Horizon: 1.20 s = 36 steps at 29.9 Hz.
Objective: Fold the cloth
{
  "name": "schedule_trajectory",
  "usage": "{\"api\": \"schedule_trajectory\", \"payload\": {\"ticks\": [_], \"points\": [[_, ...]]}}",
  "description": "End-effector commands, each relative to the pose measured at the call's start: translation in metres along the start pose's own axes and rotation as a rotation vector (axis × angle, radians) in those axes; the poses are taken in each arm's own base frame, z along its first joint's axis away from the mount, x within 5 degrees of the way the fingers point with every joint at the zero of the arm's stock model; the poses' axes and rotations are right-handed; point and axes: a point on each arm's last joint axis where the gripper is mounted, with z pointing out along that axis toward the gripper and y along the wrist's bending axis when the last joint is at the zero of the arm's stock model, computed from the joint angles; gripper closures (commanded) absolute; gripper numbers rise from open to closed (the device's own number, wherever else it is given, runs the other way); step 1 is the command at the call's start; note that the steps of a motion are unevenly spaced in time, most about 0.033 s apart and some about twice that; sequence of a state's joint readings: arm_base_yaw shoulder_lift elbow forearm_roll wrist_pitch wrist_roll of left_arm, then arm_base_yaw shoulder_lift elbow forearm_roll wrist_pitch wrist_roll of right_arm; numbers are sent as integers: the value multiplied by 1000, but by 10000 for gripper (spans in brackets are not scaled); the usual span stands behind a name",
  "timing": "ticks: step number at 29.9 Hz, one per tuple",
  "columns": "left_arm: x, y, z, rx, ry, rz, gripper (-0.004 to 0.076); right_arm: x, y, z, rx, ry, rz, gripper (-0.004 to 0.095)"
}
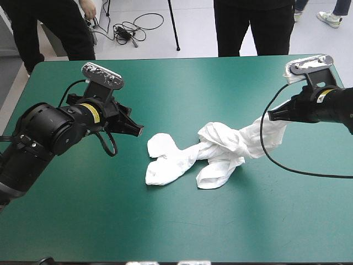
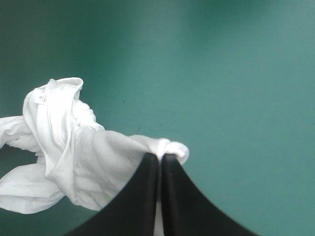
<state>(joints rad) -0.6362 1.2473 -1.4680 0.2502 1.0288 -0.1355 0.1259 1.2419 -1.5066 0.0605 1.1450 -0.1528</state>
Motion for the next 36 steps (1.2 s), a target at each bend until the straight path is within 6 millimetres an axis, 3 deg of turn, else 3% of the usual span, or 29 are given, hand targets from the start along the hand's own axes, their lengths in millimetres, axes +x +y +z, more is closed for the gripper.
{"api": "schedule_trajectory", "payload": {"ticks": [1,14,18,26,31,36], "points": [[-11,4,-18,-2,-116,-7,482,-8,-1,-20,20,-109,-4,925],[-12,4,-16,-14,-121,0,482,-8,-1,-20,20,-109,-4,925],[-13,5,-1,-59,-70,33,471,-8,-1,-20,18,-110,-3,925],[-6,-1,62,-136,148,128,263,-7,0,-19,5,-99,2,925],[7,-2,118,-126,309,125,250,-6,2,-19,-16,-82,7,925],[21,13,162,-73,403,70,250,-5,2,-19,-18,-77,-5,925]]}}
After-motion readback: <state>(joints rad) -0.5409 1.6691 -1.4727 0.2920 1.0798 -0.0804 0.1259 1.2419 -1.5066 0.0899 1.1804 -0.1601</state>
